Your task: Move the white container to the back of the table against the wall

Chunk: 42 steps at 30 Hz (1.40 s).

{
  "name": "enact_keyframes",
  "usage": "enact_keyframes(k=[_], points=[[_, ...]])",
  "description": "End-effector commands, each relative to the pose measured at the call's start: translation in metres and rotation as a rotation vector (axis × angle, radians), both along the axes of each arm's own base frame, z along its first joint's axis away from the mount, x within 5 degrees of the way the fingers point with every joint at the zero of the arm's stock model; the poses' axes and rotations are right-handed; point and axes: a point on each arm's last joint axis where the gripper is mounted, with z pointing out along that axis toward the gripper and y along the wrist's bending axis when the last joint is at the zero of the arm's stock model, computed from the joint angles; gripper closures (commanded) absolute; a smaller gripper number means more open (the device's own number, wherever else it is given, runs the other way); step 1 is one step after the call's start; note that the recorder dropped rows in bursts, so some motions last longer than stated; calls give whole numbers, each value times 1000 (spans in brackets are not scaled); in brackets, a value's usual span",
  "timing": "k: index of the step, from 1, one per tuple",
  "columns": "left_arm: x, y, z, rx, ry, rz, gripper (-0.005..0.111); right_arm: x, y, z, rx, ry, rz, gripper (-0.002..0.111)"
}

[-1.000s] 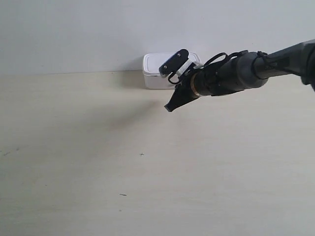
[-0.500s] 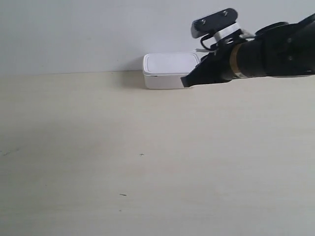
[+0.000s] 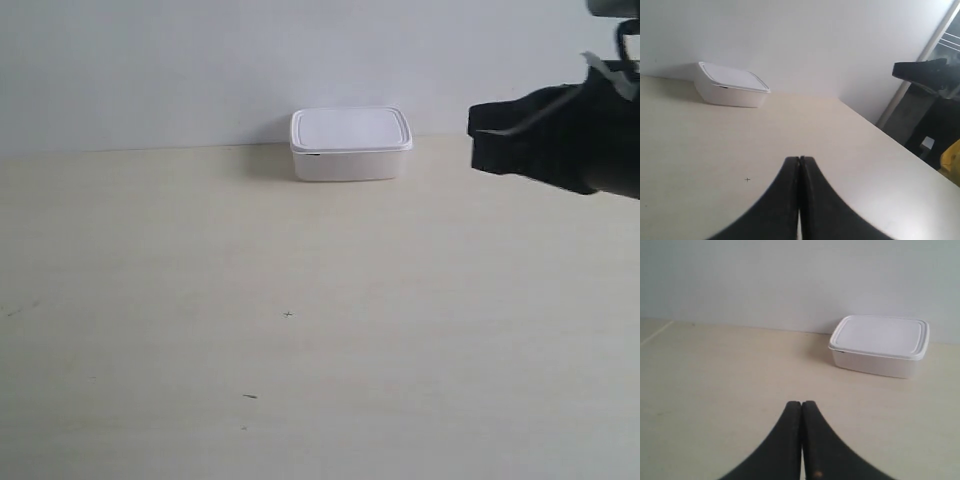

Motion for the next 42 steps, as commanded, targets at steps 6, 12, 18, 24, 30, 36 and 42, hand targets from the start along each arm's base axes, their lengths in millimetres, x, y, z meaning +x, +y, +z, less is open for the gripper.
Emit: enact_keyframes(k=[6, 12, 18, 24, 30, 36, 42], points=[[-3, -4, 0, 118, -74, -60, 107, -80, -31, -4, 163, -132, -8, 108], [-5, -7, 0, 123, -75, -101, 107, -124, -48, -16, 274, -247, -7, 108], [-5, -7, 0, 123, -75, -103, 107, -151, -58, -33, 388, -320, 5, 108], [-5, -7, 0, 123, -75, -103, 107, -166, -58, -52, 441, -382, 73, 108], [-5, -7, 0, 123, -75, -103, 107, -168, -55, -61, 433, -375, 118, 108], [-5, -7, 0, 123, -75, -103, 107, -170, -51, -66, 335, -367, 166, 108], [-5, -7, 0, 123, -75, -105, 107, -170, -49, -74, 323, -263, 178, 108]])
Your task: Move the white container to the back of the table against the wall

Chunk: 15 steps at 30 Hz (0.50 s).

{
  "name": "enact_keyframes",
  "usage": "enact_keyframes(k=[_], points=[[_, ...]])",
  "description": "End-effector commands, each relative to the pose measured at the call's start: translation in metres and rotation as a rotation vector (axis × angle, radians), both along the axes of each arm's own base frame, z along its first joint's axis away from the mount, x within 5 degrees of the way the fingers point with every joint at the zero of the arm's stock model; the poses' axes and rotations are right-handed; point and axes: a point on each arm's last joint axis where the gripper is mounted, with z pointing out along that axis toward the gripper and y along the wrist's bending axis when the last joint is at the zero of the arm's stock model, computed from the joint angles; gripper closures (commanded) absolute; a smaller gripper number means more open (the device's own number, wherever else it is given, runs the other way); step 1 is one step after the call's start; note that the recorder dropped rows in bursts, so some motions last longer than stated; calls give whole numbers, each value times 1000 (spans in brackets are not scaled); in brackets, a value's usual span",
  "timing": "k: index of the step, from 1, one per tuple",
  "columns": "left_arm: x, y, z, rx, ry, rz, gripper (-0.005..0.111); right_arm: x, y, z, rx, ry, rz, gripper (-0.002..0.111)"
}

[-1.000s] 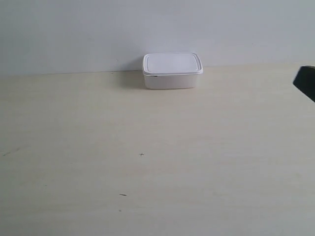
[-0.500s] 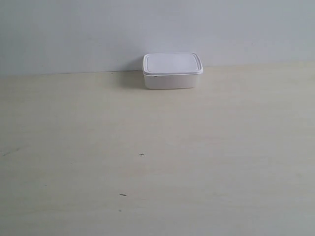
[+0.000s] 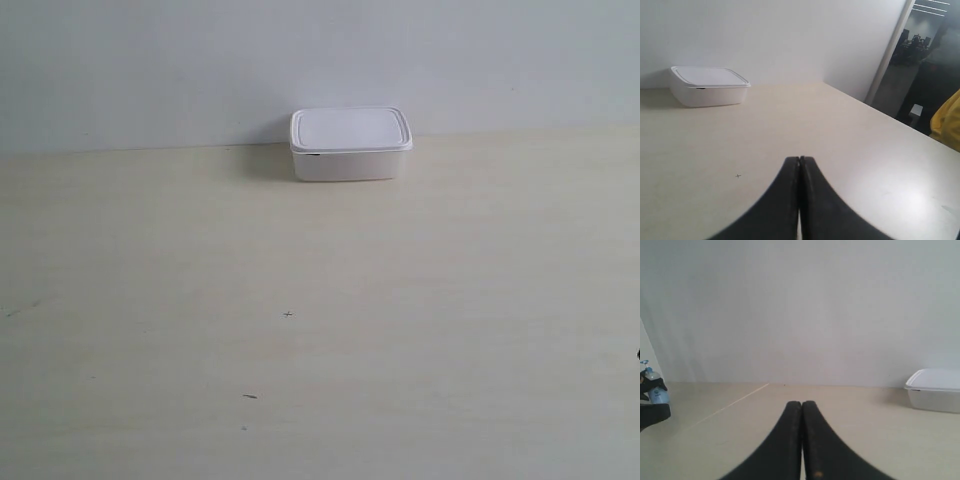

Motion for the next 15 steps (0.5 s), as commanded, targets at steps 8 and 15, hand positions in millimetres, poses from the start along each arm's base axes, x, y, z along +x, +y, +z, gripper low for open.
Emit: enact_keyframes(k=[8, 15], points=[[0, 0, 0, 3, -8, -3, 107, -1, 2, -4, 53, 94, 34, 108], [-4, 3, 4, -27, -47, -1, 107, -1, 2, -4, 53, 94, 34, 108]])
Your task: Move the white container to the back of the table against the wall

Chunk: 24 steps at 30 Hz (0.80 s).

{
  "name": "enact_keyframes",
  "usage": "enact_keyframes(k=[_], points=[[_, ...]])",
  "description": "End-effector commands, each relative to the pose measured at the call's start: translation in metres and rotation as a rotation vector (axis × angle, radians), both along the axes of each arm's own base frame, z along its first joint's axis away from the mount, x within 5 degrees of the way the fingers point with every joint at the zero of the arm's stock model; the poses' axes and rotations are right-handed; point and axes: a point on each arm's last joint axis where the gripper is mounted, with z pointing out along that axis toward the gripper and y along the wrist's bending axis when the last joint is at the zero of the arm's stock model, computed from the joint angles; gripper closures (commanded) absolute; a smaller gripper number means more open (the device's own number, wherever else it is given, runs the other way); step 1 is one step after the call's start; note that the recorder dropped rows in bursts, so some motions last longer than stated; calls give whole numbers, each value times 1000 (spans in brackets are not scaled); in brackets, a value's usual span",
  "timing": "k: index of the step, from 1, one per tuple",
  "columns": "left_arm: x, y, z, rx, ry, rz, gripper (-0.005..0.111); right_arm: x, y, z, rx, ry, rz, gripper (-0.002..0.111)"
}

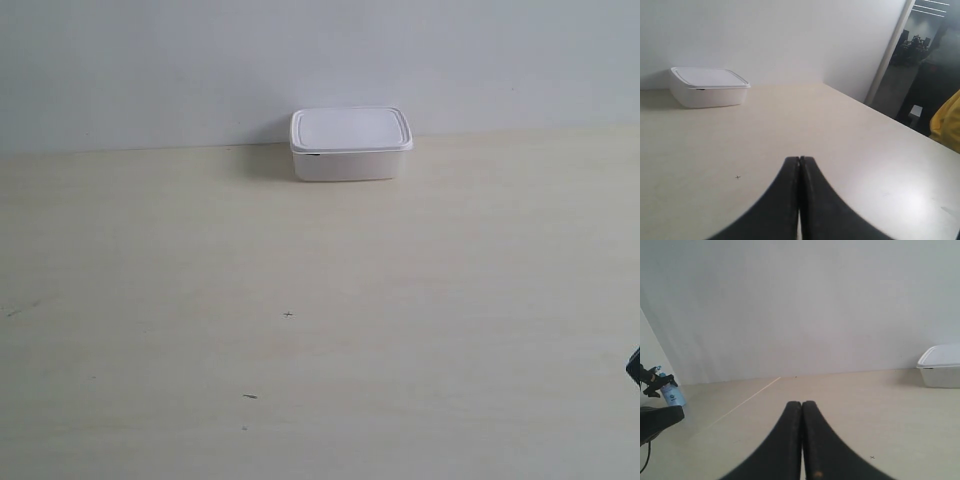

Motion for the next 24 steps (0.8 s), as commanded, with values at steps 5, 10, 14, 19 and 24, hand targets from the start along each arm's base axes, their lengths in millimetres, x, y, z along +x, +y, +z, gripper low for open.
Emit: enact_keyframes(k=[5, 10, 14, 19, 24], points=[[-8, 8, 8, -67, -102, 29, 107, -1, 1, -1, -5, -4, 11, 108], [-5, 12, 8, -62, -104, 112, 107, -1, 0, -2, -5, -4, 3, 108], [-2, 18, 8, -56, -108, 233, 107, 1, -1, -1, -6, -5, -38, 108], [1, 28, 8, -45, -114, 434, 107, 6, -5, -1, -6, -4, -145, 108], [2, 38, 8, -35, -118, 601, 107, 11, -10, -1, -6, -4, -263, 108]])
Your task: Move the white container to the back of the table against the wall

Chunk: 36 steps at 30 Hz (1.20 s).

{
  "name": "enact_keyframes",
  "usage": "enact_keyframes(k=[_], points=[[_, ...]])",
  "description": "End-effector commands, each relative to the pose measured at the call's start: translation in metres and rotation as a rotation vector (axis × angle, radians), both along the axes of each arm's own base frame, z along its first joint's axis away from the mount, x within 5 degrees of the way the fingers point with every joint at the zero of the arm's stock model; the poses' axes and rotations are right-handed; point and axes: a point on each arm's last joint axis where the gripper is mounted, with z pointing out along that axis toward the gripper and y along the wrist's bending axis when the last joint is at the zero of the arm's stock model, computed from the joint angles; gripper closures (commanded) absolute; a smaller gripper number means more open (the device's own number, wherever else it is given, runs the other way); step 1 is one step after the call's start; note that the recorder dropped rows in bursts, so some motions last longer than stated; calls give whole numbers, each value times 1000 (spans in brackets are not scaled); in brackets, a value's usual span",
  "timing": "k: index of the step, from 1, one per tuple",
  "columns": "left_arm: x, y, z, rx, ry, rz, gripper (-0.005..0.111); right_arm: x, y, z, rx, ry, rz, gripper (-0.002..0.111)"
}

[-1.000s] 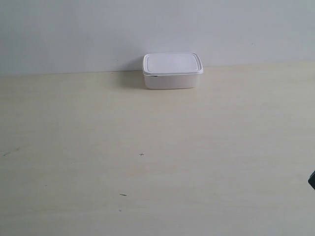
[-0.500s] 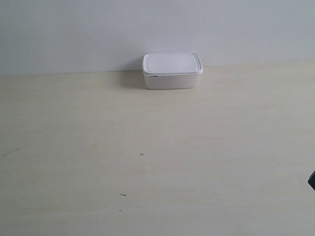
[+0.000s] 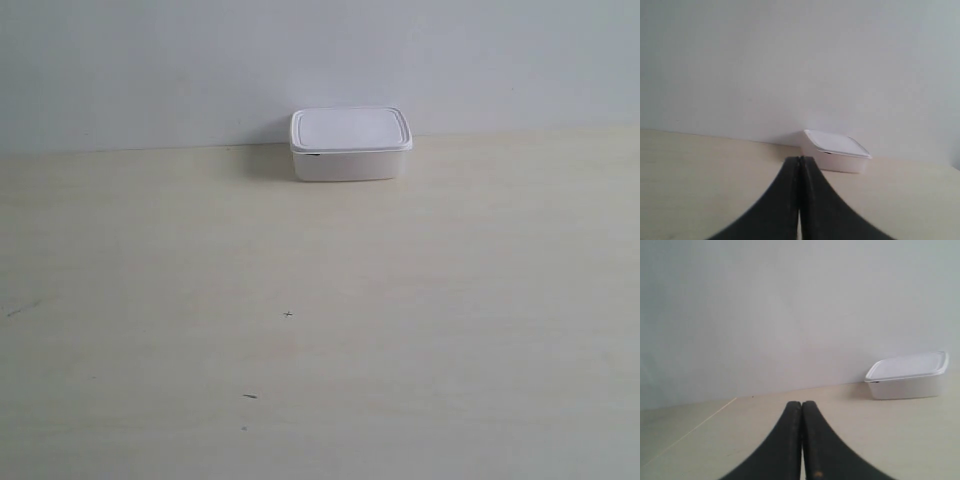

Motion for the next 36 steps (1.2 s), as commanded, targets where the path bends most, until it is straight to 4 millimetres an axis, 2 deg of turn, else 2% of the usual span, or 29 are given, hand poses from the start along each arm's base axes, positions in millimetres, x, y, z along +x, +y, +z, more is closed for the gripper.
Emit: enact_keyframes(k=[1, 12, 36], points=[[0, 7, 1, 7, -7, 130, 107, 3, -4, -1, -4, -2, -92, 108], [-1, 16, 1, 7, -7, 289, 107, 8, -10, -2, -4, -1, -211, 108], [-1, 16, 1, 7, -7, 291, 107, 8, -10, -2, -4, -1, -208, 108]])
